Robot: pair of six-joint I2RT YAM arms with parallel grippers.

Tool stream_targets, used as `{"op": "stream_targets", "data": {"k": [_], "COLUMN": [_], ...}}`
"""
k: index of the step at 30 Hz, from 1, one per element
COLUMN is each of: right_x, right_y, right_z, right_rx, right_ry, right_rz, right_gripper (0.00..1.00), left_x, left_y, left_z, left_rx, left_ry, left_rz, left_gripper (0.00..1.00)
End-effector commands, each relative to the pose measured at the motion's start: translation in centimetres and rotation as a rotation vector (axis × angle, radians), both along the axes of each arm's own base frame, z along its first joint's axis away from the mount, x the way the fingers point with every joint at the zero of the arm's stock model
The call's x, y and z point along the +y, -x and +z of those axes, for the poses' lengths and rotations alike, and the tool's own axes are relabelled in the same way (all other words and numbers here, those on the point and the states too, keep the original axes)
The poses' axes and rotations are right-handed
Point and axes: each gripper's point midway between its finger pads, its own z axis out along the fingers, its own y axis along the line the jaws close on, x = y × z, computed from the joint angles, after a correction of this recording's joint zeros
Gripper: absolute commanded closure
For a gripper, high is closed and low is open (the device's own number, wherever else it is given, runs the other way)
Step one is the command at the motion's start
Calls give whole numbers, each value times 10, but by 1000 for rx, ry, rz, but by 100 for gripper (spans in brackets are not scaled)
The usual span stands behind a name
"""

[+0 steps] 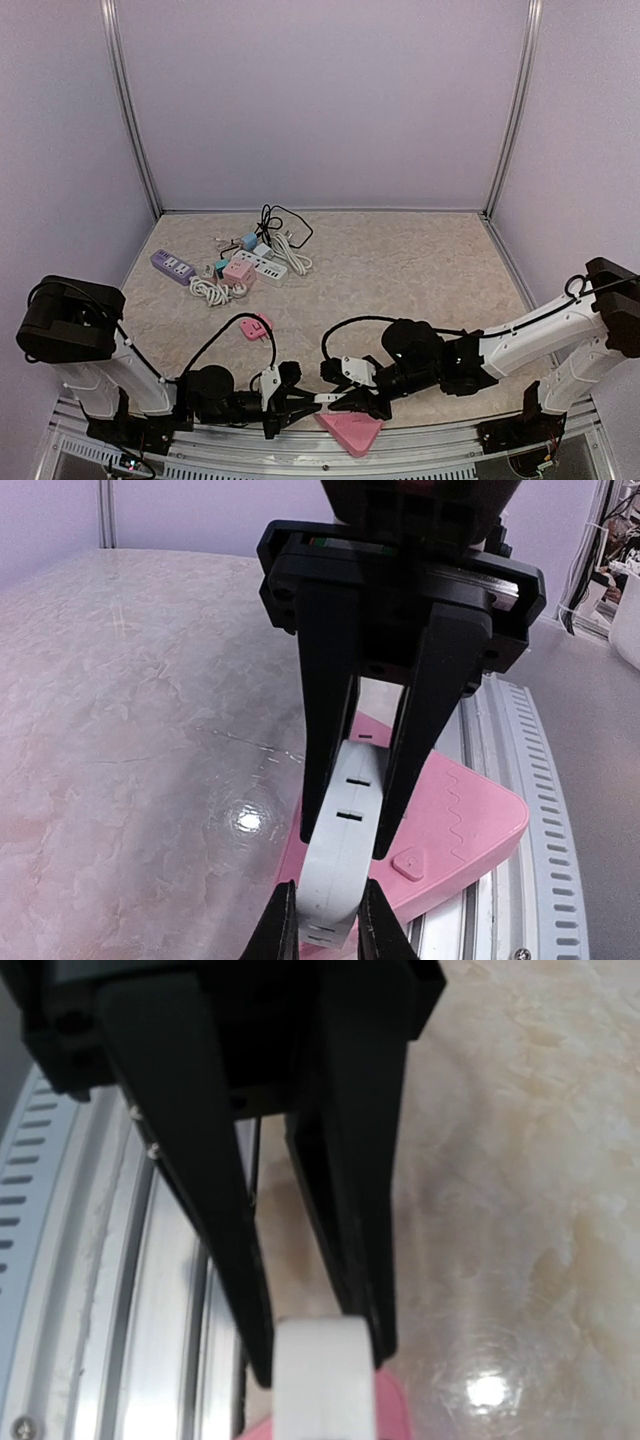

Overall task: Insert the plug
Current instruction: Insert the plug into the socket, then pick up the plug from the center of the board.

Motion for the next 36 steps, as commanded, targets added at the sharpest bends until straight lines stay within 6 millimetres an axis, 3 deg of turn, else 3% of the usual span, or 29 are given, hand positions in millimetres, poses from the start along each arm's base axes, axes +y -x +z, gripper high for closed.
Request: {"op": "stream_targets", "data": {"k": [1,2,3,5,8,10,12,15,19,25,27,30,33,36], "right_x": [-50,-50,-49,-45,-38,-35,-31,-29,-32,-30,-32,-38,-31,-10], "right_y": [19,17,15,14,7,-2,-9,-21,-41,-86,-109,-145,-172,-194], "right_z": [-87,-82,-76,-59,-32,-13,9,44,85,154,167,179,186,177], "right_rx": [3,-8,-17,-28,-61,-93,-120,-155,-189,-136,-93,-2,119,196], "right_ry": [327,316,305,275,218,167,111,51,24,-96,-114,-124,-146,-113], "right_rz": [-10,-21,-29,-29,-56,-99,-134,-184,-271,-535,-656,-856,-974,-1042], "right_gripper": [100,100,92,62,37,10,1,0,0,0,0,0,1,5], "left_x": [-9,-8,-8,-6,-2,2,6,14,22,41,59,101,152,203], "left_y": [19,21,24,27,30,29,27,20,-9,-63,-80,-113,-133,-146], "left_z": [-30,-28,-26,-20,-12,-7,-4,4,27,119,139,161,159,156], "left_rx": [6,-8,-24,-59,-128,-174,-220,-330,-397,-423,-393,-333,-234,-131], "left_ry": [-110,-107,-108,-111,-125,-139,-164,-214,-269,-318,-372,-487,-652,-761], "left_rz": [-67,-65,-72,-73,-82,-84,-83,-94,-109,-16,46,188,287,349], "left_gripper": [100,95,80,42,17,3,1,1,1,1,1,1,1,1]}}
